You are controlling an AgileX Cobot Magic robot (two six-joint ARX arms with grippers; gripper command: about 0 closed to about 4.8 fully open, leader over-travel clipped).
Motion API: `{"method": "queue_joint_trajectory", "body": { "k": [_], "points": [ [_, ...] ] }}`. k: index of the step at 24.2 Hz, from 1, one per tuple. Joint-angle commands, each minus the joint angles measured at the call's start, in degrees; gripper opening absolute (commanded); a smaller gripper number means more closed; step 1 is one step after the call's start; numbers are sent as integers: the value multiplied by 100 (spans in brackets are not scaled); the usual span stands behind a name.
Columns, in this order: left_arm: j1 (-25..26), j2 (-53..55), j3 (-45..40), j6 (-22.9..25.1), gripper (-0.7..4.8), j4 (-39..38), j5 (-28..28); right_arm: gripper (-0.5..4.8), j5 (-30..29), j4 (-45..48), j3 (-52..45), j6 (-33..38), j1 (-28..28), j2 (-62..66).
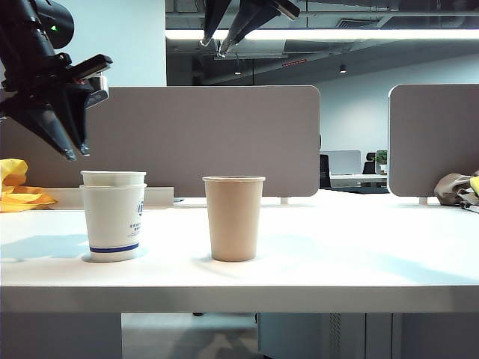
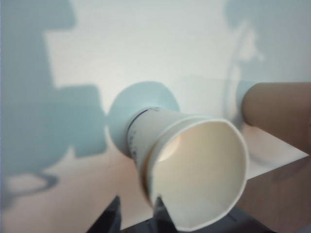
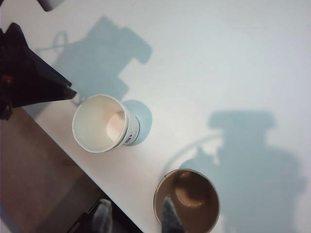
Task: Pick up all the paper cups on the table one by one and stack them together.
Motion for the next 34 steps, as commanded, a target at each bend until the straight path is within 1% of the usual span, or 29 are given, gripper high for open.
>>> {"method": "queue_joint_trajectory", "body": {
  "k": [1, 2, 17, 19, 20, 21, 24, 25, 26, 29, 31, 34],
  "points": [
    [-98, 129, 17, 59, 109, 48, 90, 136, -26, 76, 28, 20, 4, -44],
    [-109, 203, 17, 81, 151, 39, 103, 136, -24, 76, 28, 20, 4, -44],
    [-219, 549, 15, 107, 152, -76, 83, 136, -44, 76, 28, 17, 4, -44],
    [-245, 621, 15, 107, 138, -74, 103, 136, -101, 76, 28, 17, 2, -44],
    [-262, 649, 13, 107, 103, -76, 96, 136, -101, 76, 28, 17, 2, -44],
    [-275, 660, 13, 109, 84, -70, 96, 136, -101, 76, 28, 17, 2, -44],
    [-284, 675, 13, 107, 59, -59, 96, 136, -101, 76, 28, 17, 2, -44],
    [-284, 675, 13, 107, 30, -59, 85, 135, -98, 76, 28, 17, 2, -44],
    [-284, 675, 13, 107, 14, -57, 85, 135, -90, 76, 28, 17, 2, -44],
    [-284, 686, 13, 109, 11, -48, 83, 135, -90, 76, 28, 17, 2, -44],
    [-306, 688, 13, 157, -6, -46, 79, 135, -90, 74, 28, 17, 2, -44],
    [-306, 682, 20, 170, -6, -74, 79, 135, -57, 74, 28, 15, -31, -44]
  ]
}}
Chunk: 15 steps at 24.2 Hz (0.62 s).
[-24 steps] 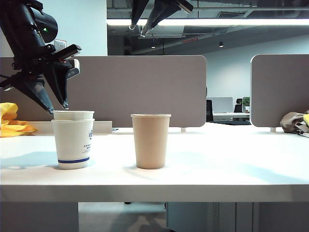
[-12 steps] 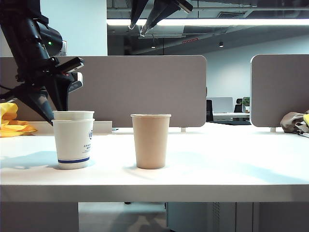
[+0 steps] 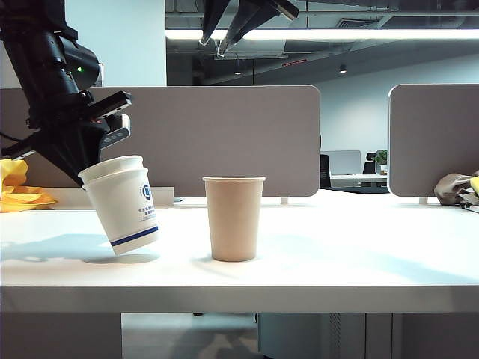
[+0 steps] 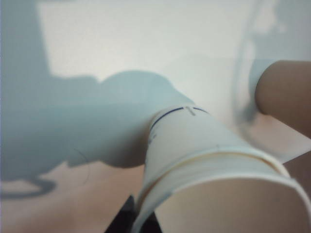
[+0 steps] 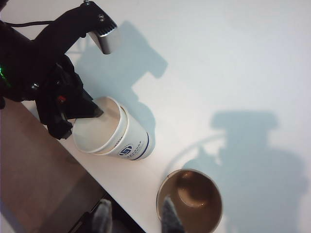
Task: Pick up all the paper cups on the table one by one and stack them together.
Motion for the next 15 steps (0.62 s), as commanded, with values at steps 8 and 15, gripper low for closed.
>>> {"method": "queue_joint_trajectory", "body": {
  "k": [8, 15],
  "points": [
    [-15, -184, 356, 125, -6, -422, 39, 135, 284, 74, 26, 20, -378, -94],
    [-107, -391, 942, 68, -6, -608, 70, 135, 348, 72, 26, -7, -584, -125]
  ]
}}
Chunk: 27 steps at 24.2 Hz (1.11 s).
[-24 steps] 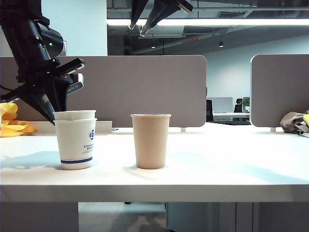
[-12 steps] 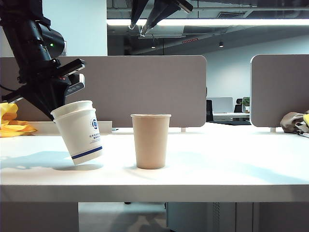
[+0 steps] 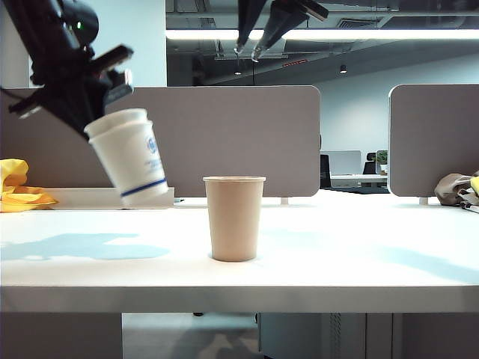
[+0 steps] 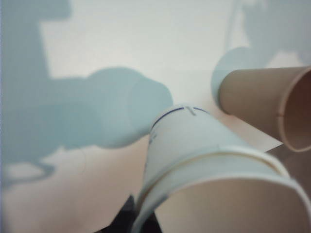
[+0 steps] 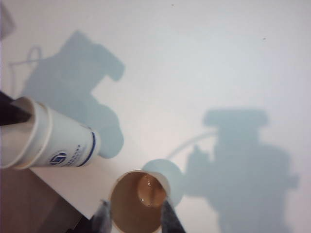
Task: Pick up all the paper cups on the table one by one and stack them together.
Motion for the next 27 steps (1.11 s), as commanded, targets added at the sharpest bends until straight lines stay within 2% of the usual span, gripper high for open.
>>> {"method": "queue_joint_trajectory", "body": {
  "k": [1, 5, 13, 18, 22, 27],
  "points": [
    [-76, -149, 179, -57, -6, -50, 114, 136, 15, 72, 33, -11, -98, -76],
    [-210, -251, 190, -236, -6, 63, 321, 135, 22, 72, 33, -61, -216, -111],
    [-850, -260, 190, -439, -6, 389, 289, 136, 33, 72, 31, -98, -345, -190],
    [-887, -332, 192, -625, -6, 557, 343, 136, 31, 70, -35, -133, -345, -251],
    [-914, -363, 192, -846, -6, 820, 669, 136, 26, 70, -446, -155, -345, -369],
    [-1108, -363, 192, -949, -6, 986, 614, 136, 37, 72, -957, -267, -345, -605]
  ]
}}
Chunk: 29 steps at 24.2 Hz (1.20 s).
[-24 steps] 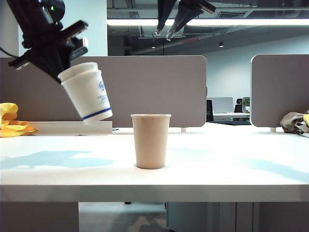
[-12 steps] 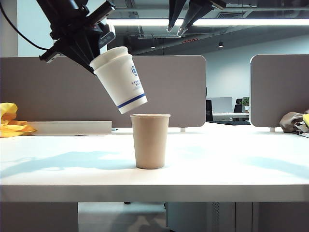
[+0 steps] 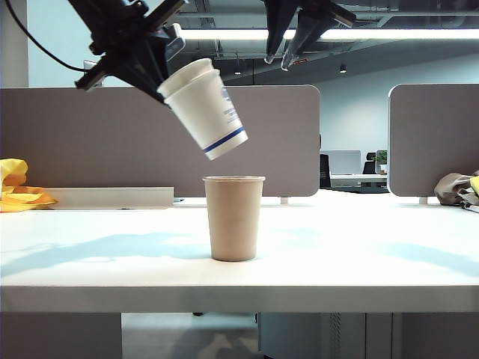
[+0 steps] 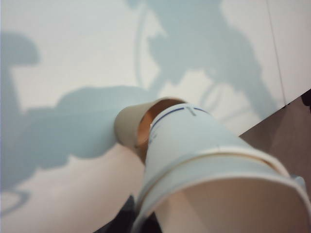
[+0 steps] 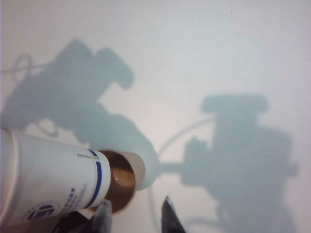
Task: Pick up all the paper cups on the table one by one and stack them together.
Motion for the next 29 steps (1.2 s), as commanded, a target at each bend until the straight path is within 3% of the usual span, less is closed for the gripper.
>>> {"method": "queue_joint_trajectory", "body": {
  "k": [1, 8, 29],
  "points": [
    [-162, -46, 15, -48, -6, 184, -20, 136, 15, 74, -278, -96, 13, -254],
    [-348, -33, 15, -90, -6, 210, -599, 136, 162, 76, -463, -96, -48, -573],
    [-350, 319, 13, -28, 9, 61, -553, 136, 118, 76, -463, -94, -48, -791]
  ]
}}
